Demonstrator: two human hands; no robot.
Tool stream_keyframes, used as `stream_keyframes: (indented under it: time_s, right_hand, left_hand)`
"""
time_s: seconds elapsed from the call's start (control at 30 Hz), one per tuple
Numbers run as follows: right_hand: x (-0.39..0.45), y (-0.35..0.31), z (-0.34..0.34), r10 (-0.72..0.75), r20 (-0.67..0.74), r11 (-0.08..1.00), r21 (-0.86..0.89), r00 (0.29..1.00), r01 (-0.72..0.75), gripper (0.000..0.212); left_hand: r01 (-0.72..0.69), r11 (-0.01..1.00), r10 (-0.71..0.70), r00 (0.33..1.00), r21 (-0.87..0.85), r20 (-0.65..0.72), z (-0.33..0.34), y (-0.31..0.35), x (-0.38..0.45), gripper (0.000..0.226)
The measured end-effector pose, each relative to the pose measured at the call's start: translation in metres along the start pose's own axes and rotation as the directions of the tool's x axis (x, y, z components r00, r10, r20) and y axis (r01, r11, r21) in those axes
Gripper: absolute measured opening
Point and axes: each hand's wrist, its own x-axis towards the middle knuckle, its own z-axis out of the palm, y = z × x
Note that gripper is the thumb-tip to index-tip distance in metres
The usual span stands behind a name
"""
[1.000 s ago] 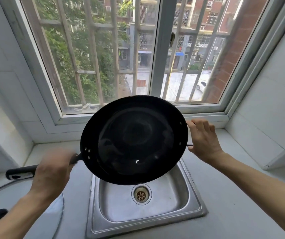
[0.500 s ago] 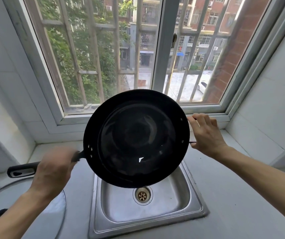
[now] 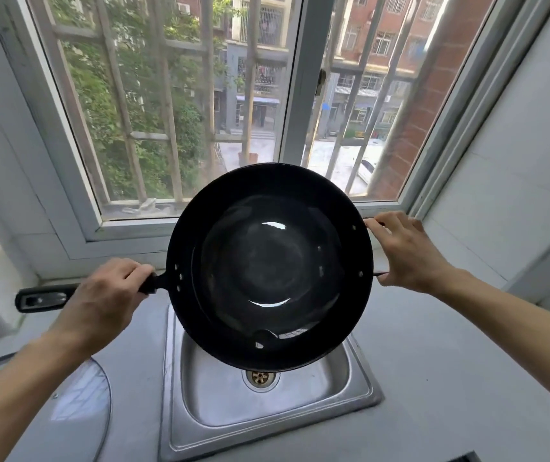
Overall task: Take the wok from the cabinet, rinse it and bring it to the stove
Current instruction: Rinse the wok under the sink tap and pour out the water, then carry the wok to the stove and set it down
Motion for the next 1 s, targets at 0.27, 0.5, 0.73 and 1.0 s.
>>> stream_keyframes:
  time_s: [0.27, 0.5, 0.73, 1.0]
  right_hand:
    - [-0.060, 0.043, -0.004, 0.063, 0.156, 0.998, -0.020, 0.986, -0.061, 0.100]
    - [-0.148, 0.114, 0.001, 0.128, 0.227, 0.991, -0.005, 0.965, -0.130, 0.102]
    - [-0.256, 0.185, -0.004, 0.187, 0.379, 0.981, -0.031, 0.906, -0.190, 0.085]
    - [-0.418, 0.201, -0.046, 0.430, 0.473, 0.897, -0.127, 0.769, -0.424, 0.080]
  left_hand:
    - [-0.166, 0.984, 0.158, 0.981, 0.060, 0.112, -0.004, 0.044, 0.045, 0.032]
    - [-0.347, 0.930, 0.328, 0.933, 0.123, 0.149, -0.012, 0.142, 0.086, 0.035]
    - [-0.479, 0.875, 0.455, 0.864, 0.075, 0.214, 0.014, 0.248, 0.106, 0.030]
    - [-0.683, 0.725, 0.685, 0.702, -0.087, 0.196, 0.041, 0.374, 0.133, 0.031]
